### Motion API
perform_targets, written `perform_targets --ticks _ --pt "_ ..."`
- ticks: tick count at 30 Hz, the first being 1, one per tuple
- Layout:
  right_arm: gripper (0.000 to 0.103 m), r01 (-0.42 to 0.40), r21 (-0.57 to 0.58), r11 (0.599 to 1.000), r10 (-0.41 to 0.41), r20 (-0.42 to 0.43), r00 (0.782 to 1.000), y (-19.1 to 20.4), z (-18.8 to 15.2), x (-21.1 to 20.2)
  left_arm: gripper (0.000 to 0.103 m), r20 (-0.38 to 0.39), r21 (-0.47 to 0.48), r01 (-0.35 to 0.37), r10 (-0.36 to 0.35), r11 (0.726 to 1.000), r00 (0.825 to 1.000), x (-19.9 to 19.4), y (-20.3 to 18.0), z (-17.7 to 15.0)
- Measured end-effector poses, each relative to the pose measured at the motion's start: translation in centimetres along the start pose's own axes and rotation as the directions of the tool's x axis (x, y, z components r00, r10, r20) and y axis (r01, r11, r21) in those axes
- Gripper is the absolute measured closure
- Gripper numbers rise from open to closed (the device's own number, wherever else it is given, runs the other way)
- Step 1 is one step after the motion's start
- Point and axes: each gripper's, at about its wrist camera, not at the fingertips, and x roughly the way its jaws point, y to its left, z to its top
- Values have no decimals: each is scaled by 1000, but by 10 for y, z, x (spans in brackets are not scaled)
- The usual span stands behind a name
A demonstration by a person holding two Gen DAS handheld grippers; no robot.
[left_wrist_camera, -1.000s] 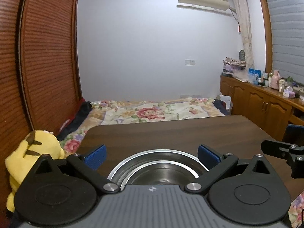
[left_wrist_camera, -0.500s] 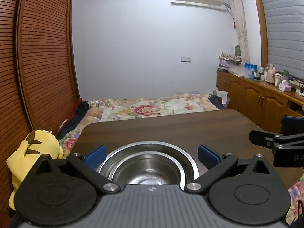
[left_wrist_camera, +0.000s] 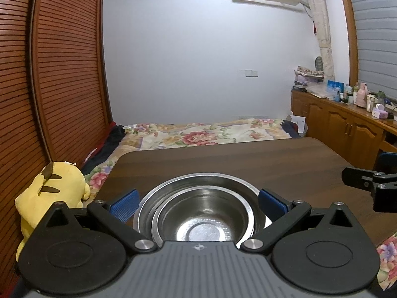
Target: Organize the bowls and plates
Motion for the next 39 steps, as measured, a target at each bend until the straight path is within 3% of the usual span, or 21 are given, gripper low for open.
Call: perform_targets --ticks 22,39 --pt "0 16 38 999 -13 -62 998 -6 -26 10 0 -50 -16 -22 21 1000 999 8 -6 -31" --pt "0 22 46 999 -19 -80 997 -11 -29 13 0 -51 -18 -22 21 1000 998 10 -6 -32"
